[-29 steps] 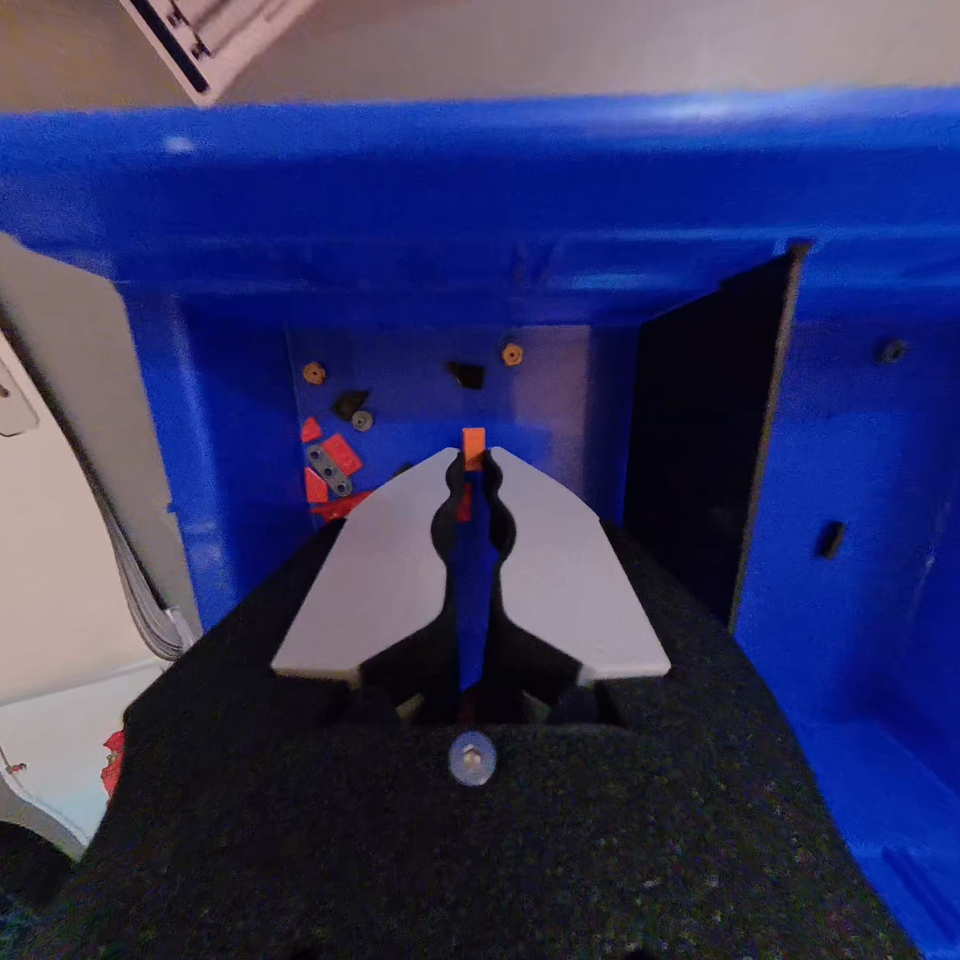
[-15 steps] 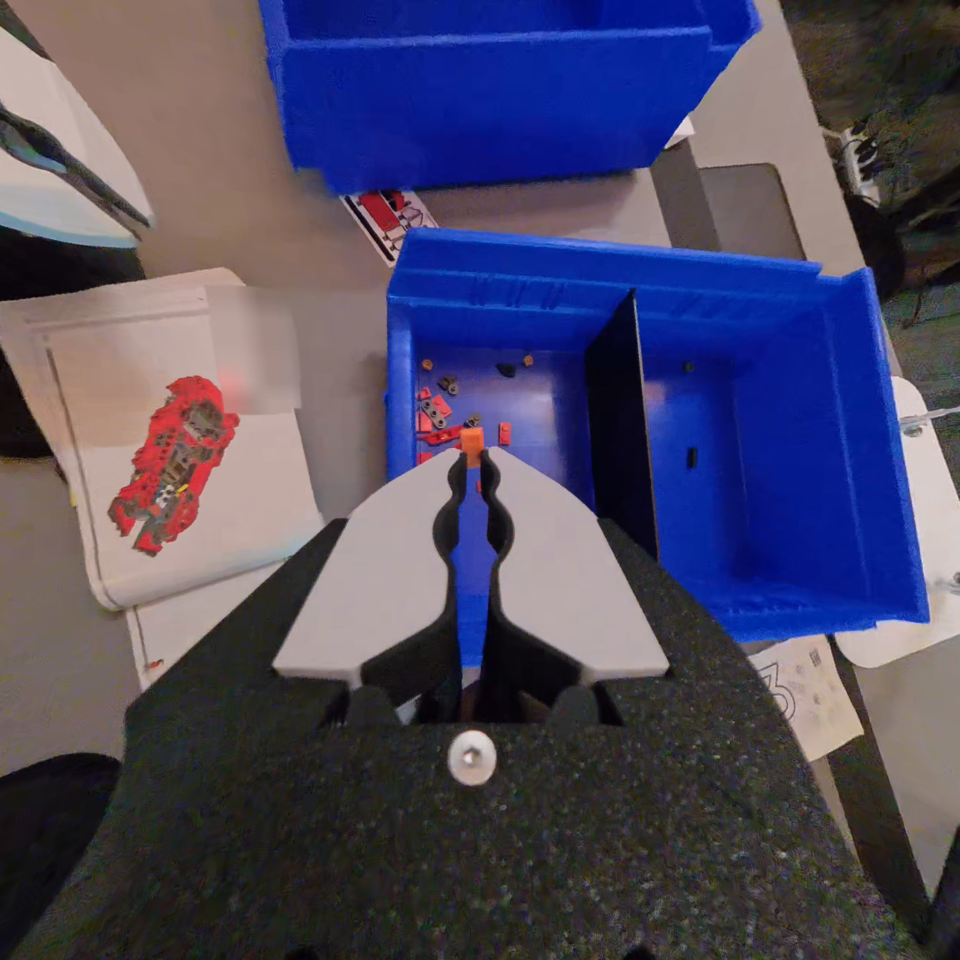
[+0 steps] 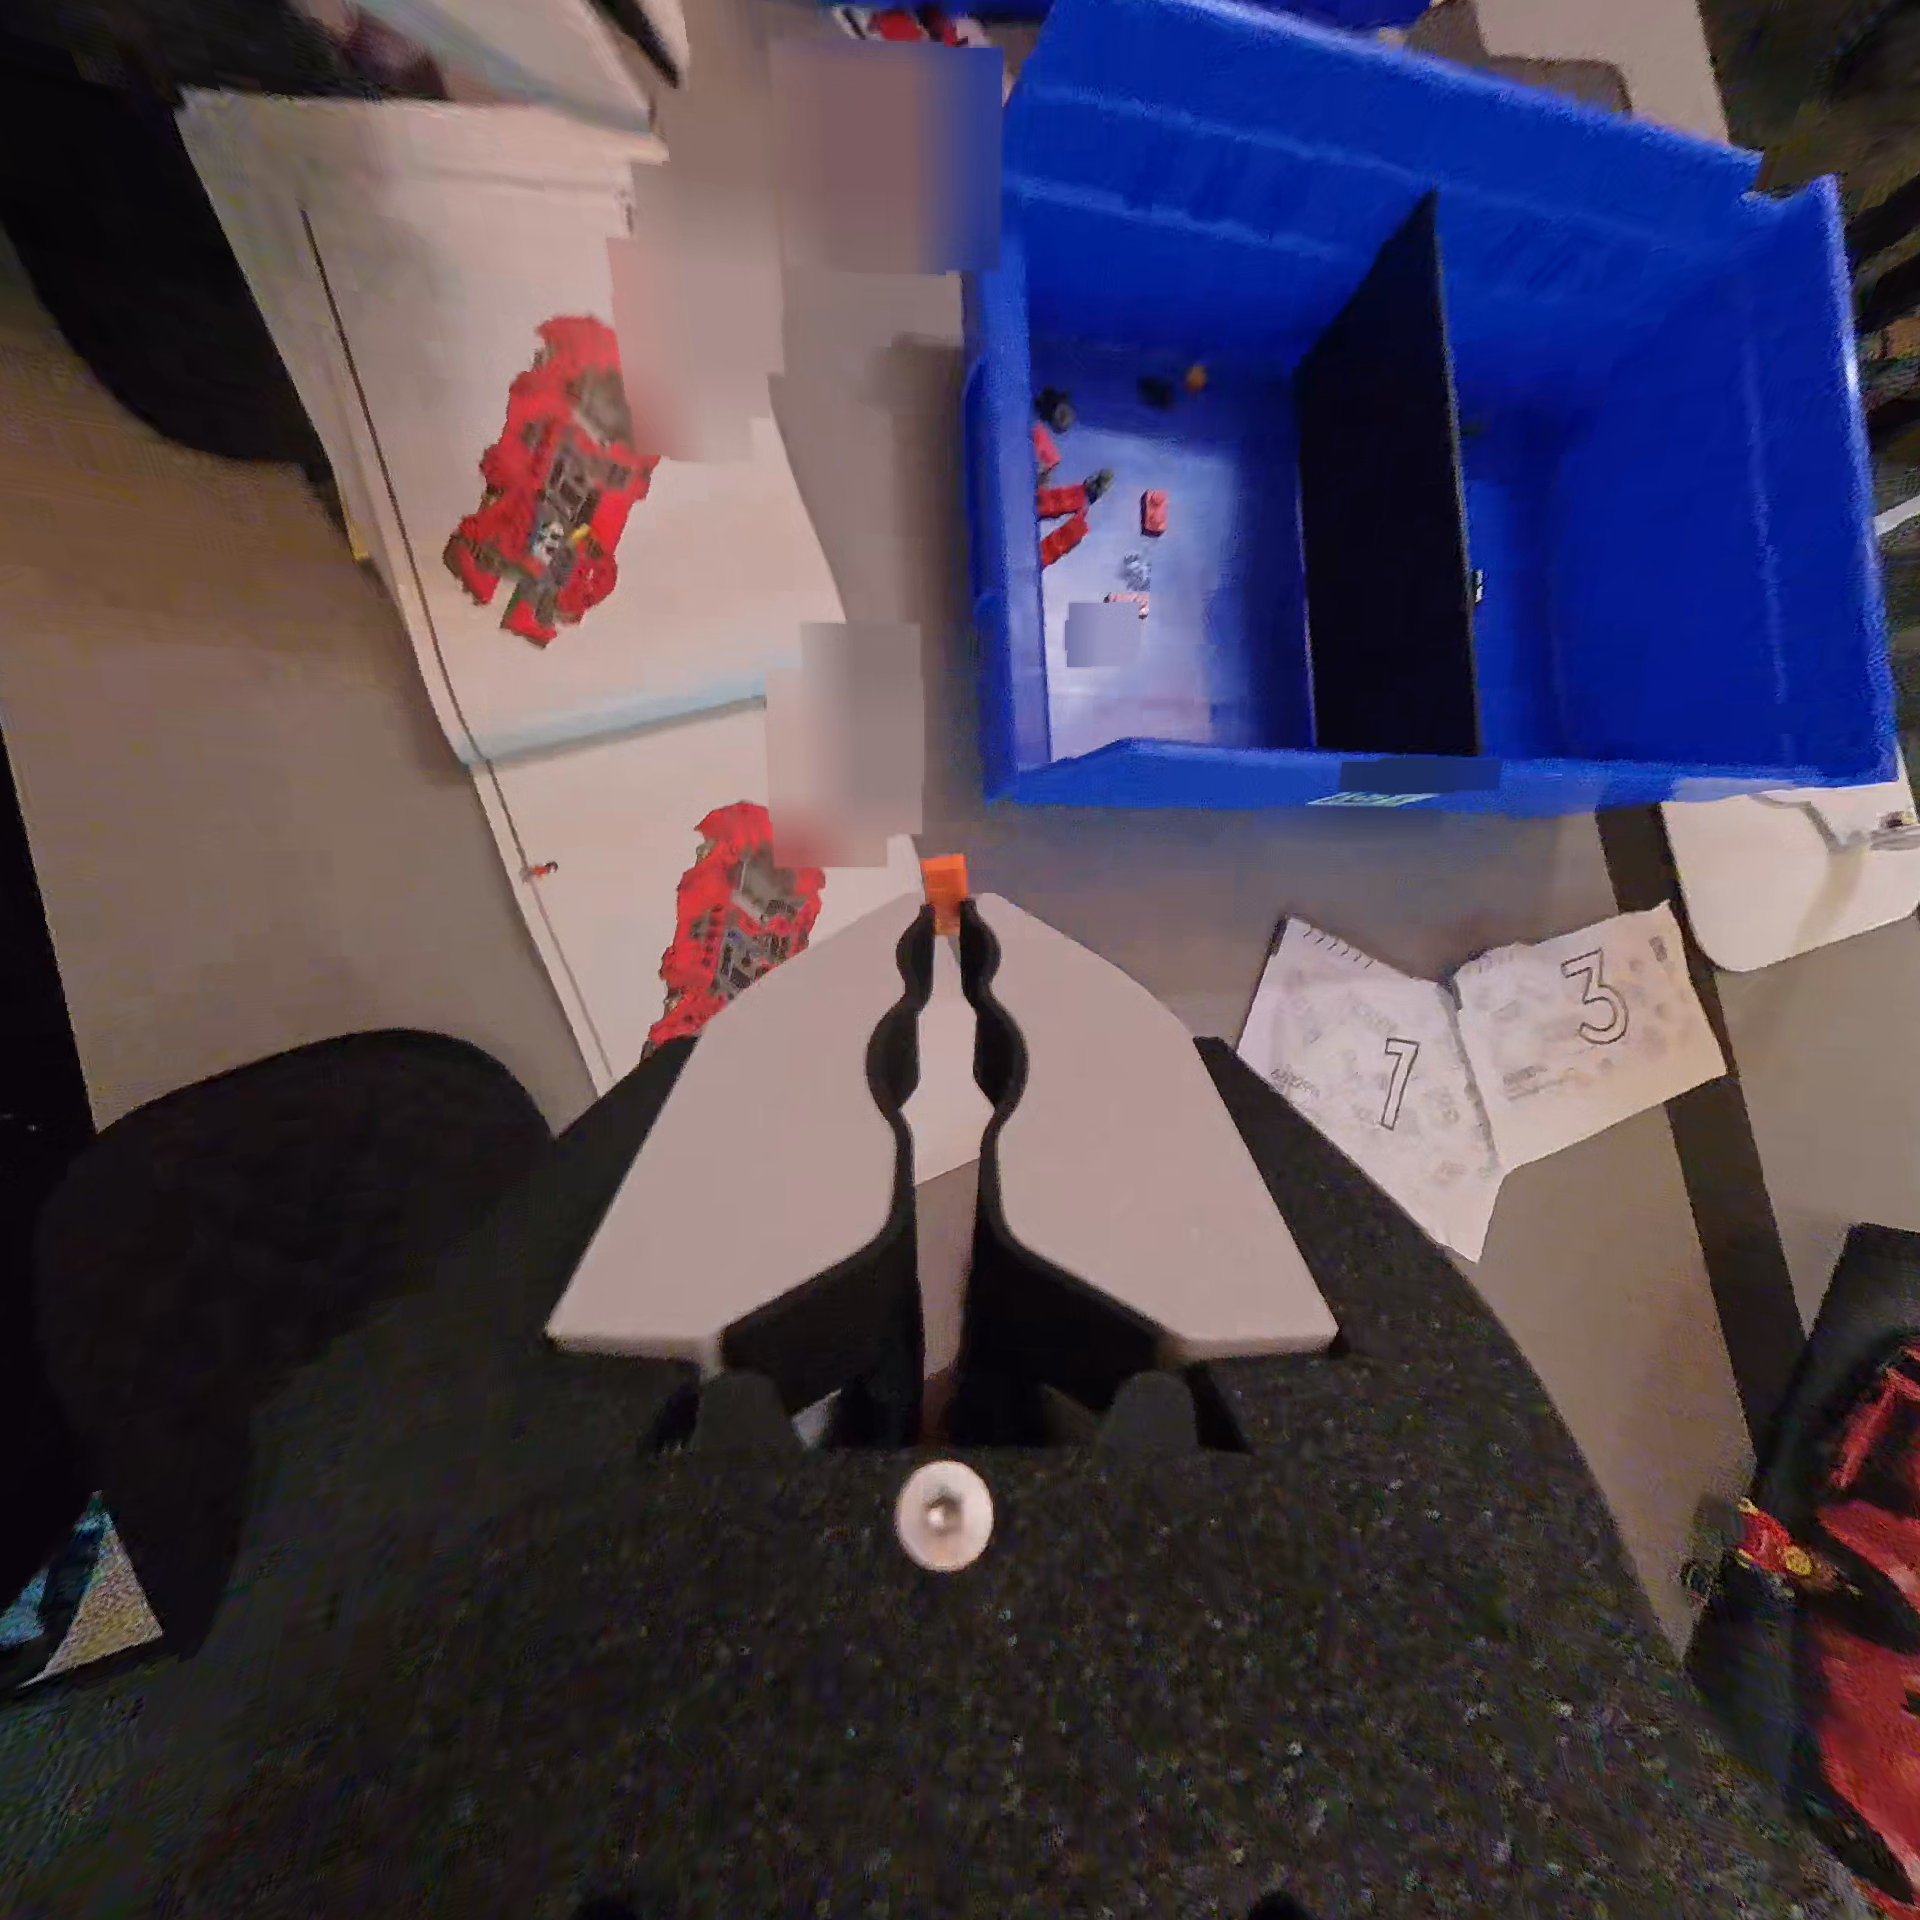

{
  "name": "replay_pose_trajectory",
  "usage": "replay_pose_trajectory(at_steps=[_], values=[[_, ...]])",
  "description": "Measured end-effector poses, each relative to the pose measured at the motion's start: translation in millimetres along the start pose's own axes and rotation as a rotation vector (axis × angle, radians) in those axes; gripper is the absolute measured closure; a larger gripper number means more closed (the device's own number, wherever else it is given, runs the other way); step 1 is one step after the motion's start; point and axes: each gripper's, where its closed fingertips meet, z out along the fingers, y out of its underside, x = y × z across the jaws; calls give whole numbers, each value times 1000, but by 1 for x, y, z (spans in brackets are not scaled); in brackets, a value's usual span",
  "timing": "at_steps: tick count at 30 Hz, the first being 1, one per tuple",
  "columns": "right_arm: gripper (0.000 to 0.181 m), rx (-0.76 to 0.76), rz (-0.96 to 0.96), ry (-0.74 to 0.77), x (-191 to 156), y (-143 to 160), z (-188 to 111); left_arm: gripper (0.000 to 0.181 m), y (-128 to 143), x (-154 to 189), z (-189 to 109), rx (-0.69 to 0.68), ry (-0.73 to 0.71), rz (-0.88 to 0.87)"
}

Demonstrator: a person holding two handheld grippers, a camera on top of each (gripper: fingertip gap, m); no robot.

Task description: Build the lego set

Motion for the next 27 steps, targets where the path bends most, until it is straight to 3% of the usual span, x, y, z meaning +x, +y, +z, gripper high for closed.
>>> replay_pose_trajectory(at_steps=[1, 7, 14, 20, 27], values=[[176, -16, -11, -4, -9, 7, 2, 175, 3, -7, -1, -7, -16, 1], [176, -82, 12, -107, -54, 35, 14, 175, 2, -24, -15, 46, -22, -81], [176, -144, 64, -149, -67, 61, 33, 175, 8, -14, -12, -6, 20, -75], [176, -180, 88, -109, -58, 78, 50, 175, 20, -8, -3, -66, 31, -17], [176, -180, 159, -99, -40, 84, 76, 175, 41, -11, 4, -133, 46, -65]])
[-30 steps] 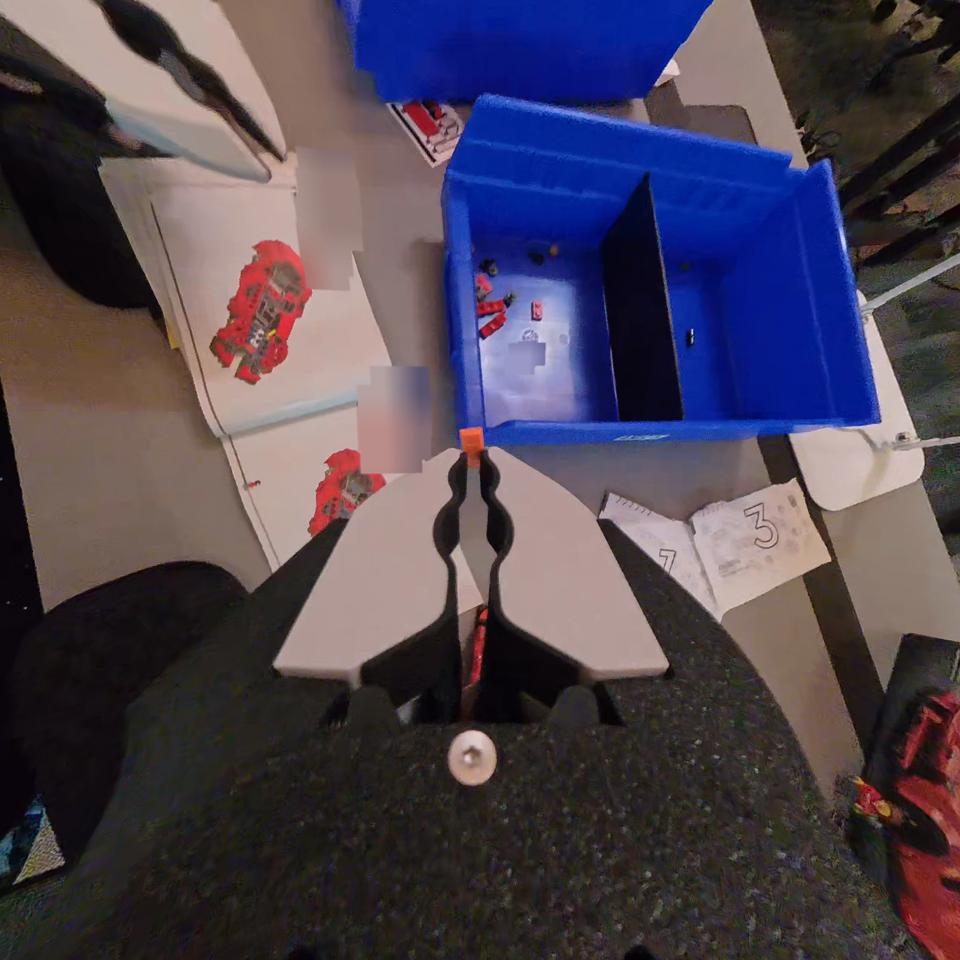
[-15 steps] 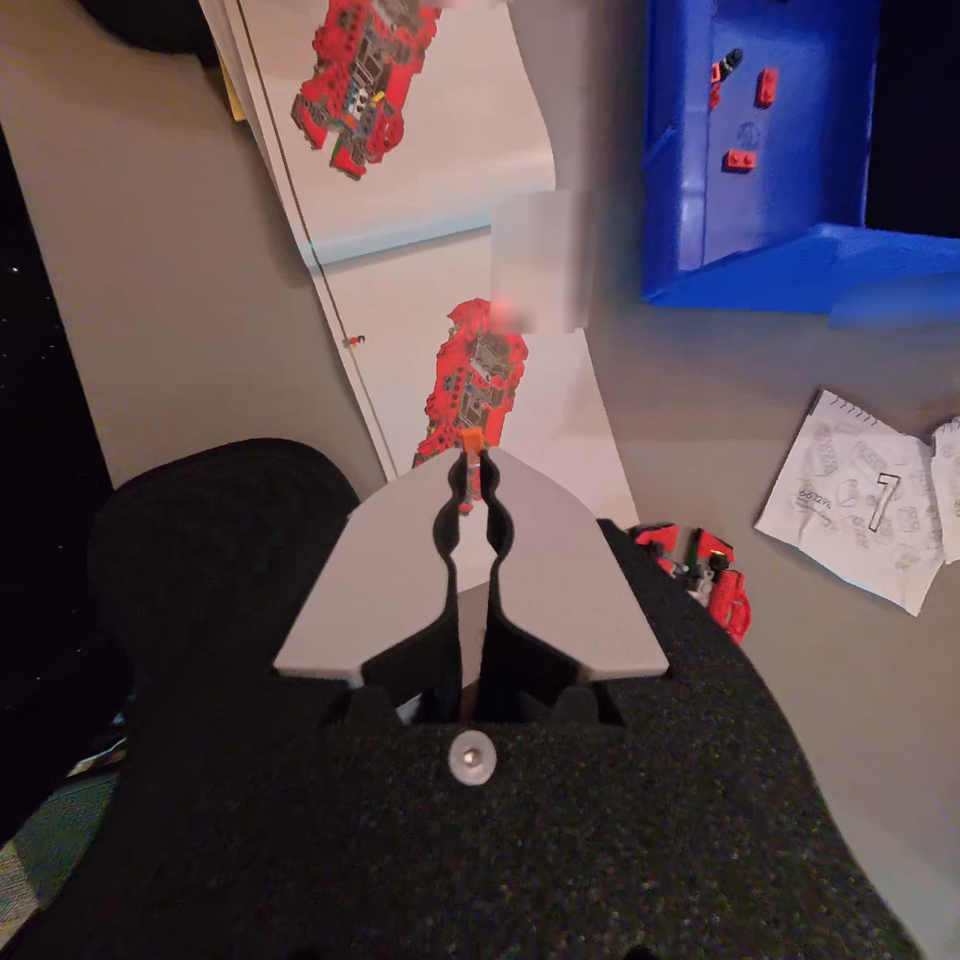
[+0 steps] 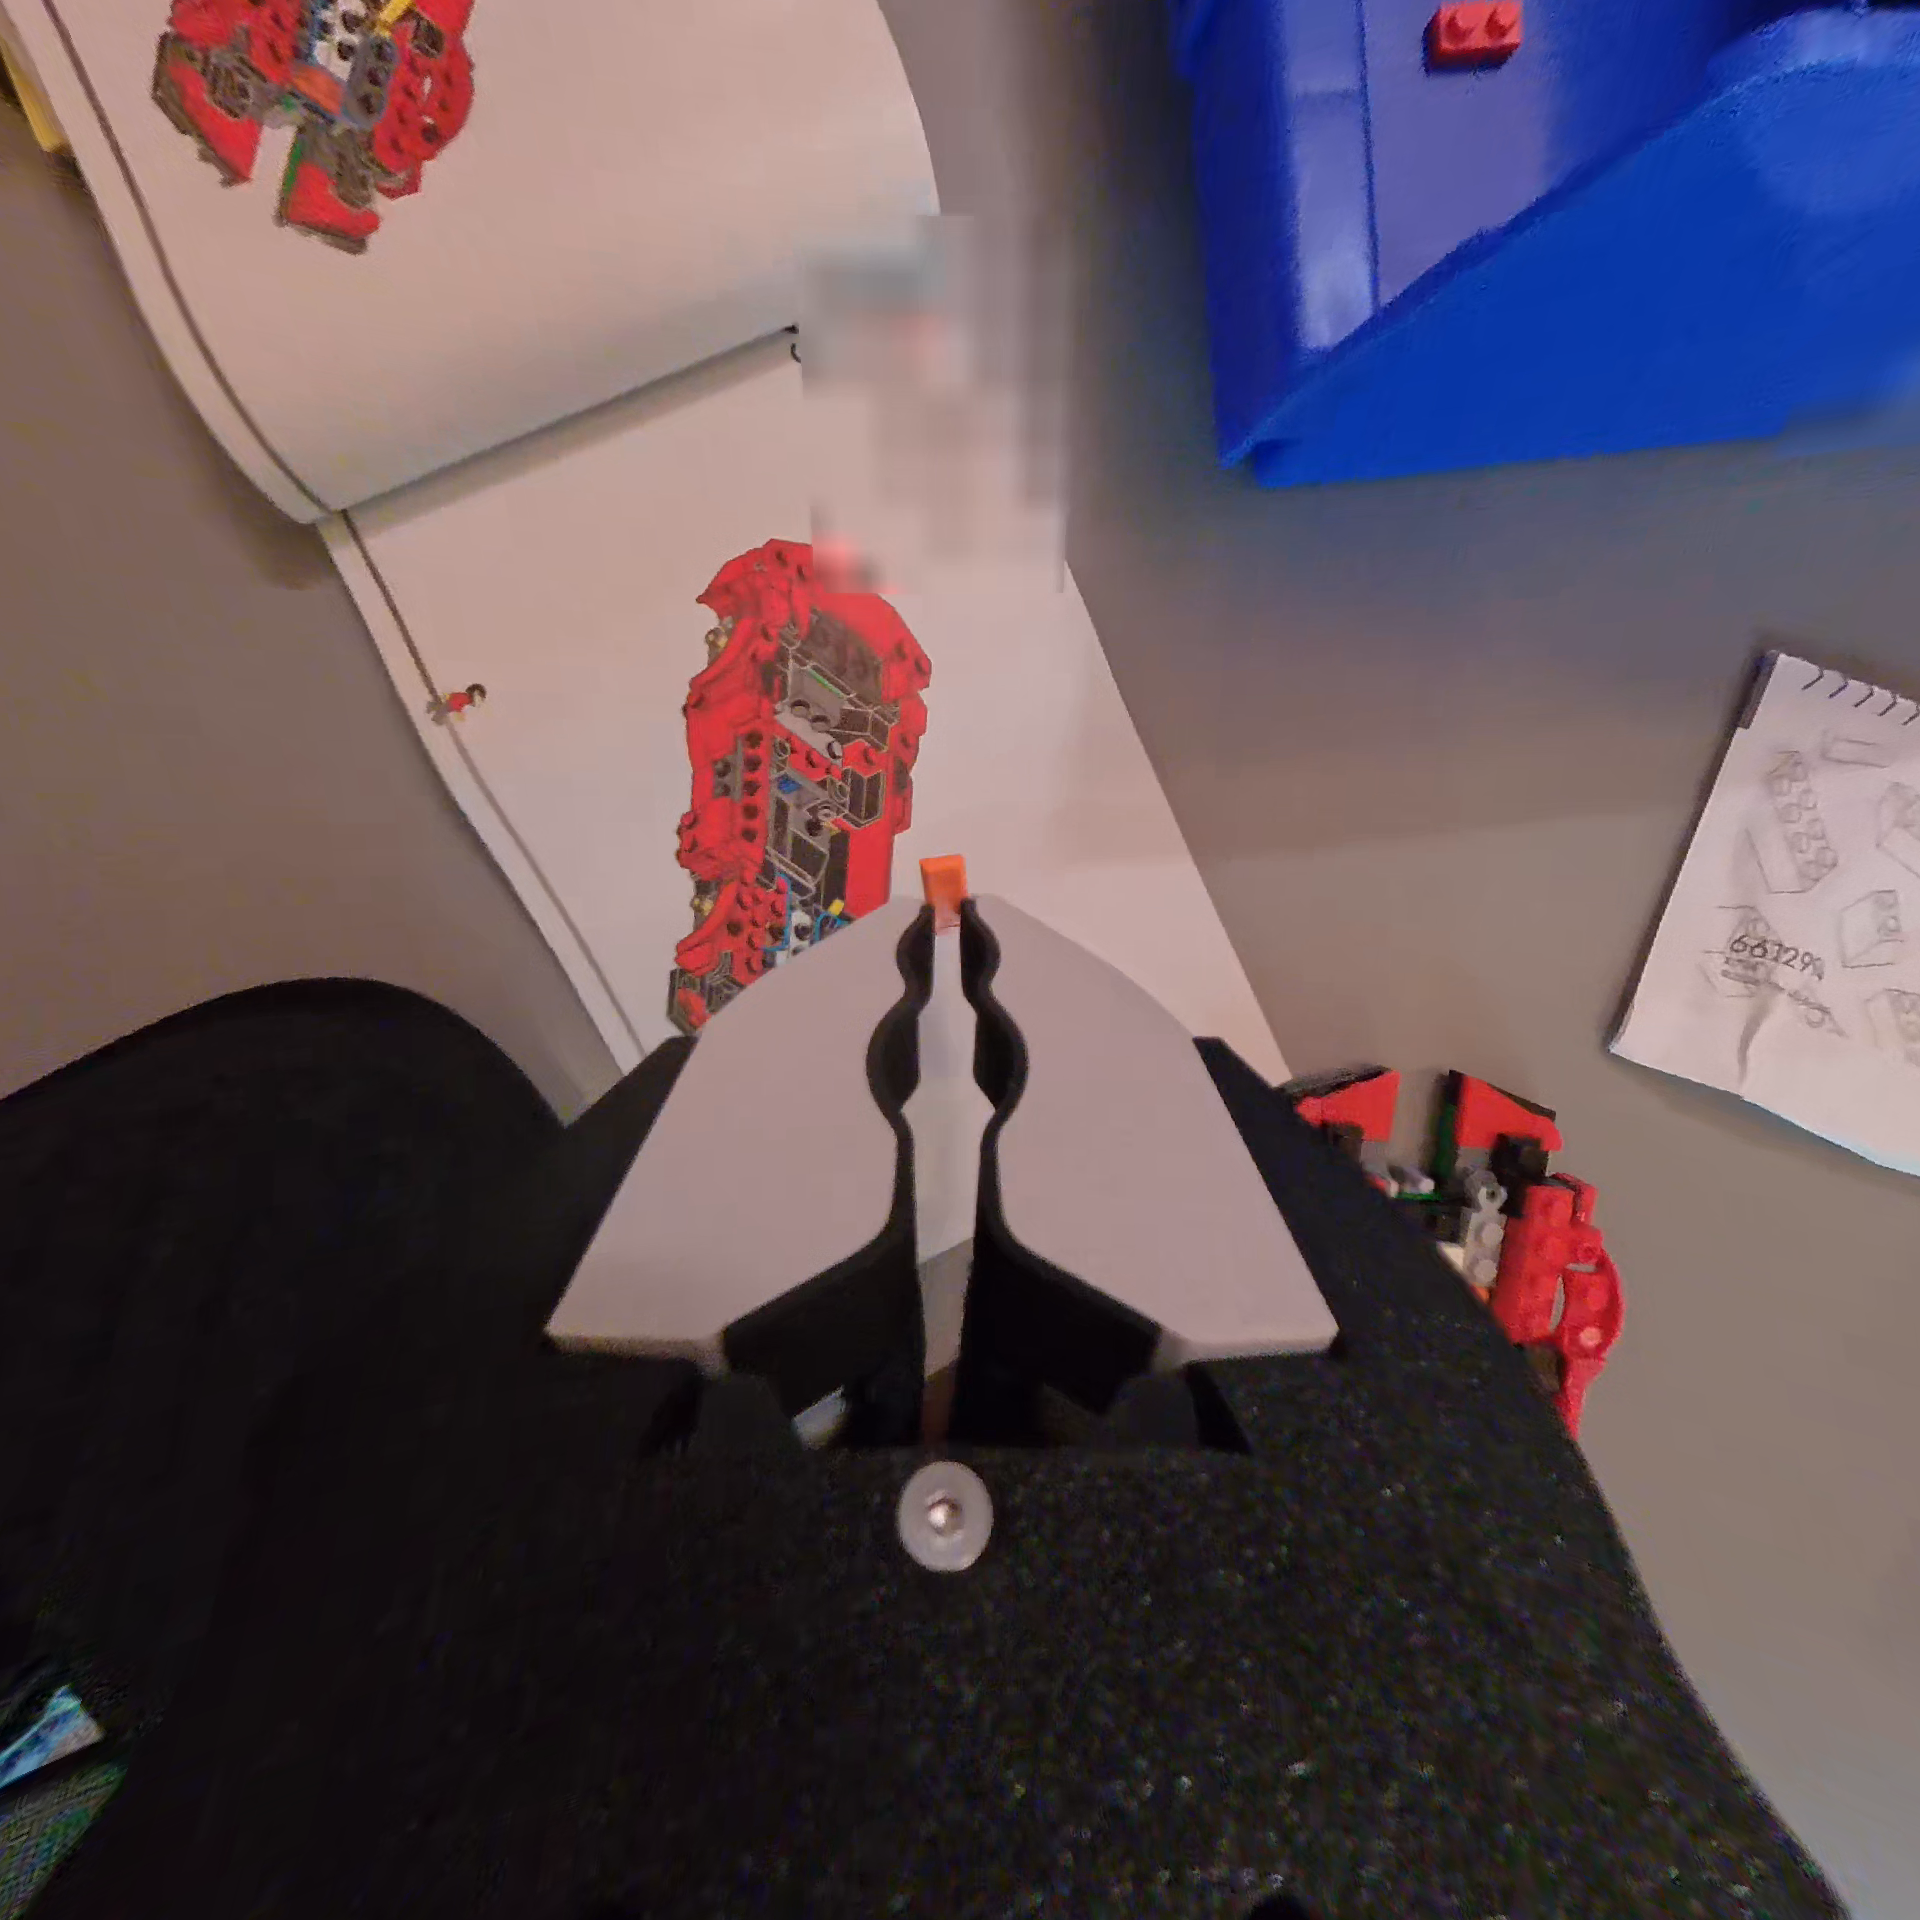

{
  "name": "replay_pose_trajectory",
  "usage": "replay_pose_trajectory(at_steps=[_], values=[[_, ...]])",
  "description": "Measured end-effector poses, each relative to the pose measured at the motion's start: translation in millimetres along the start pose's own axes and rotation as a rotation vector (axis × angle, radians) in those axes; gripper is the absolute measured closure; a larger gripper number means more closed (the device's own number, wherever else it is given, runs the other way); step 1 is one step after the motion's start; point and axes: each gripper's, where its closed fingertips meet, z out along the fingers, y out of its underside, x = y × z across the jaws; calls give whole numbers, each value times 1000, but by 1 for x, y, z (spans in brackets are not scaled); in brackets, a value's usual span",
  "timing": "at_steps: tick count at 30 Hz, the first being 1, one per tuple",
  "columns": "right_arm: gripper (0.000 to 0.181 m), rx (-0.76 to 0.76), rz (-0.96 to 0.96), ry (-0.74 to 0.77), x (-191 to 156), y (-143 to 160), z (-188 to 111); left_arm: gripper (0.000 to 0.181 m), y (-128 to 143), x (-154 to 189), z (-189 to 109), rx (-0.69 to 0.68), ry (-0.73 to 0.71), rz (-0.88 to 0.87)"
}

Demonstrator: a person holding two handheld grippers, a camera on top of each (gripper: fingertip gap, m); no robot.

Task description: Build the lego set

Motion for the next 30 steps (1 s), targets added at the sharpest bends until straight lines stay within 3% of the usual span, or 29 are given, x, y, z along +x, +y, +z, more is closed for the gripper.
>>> replay_pose_trajectory(at_steps=[8, 19, 24, 30], values=[[176, -61, 52, -7, 7, 7, 18, 174, 9, 4, 4, -26, 32, -27], [178, -18, 124, -26, 6, 3, 19, 174, 10, 2, 3, -21, 57, -81], [180, 74, 195, 23, 22, 1, -19, 173, 11, 2, 4, -28, 55, -85], [181, 126, 289, 76, 27, 29, -54, 173, 14, 3, 6, -54, 48, -68]])
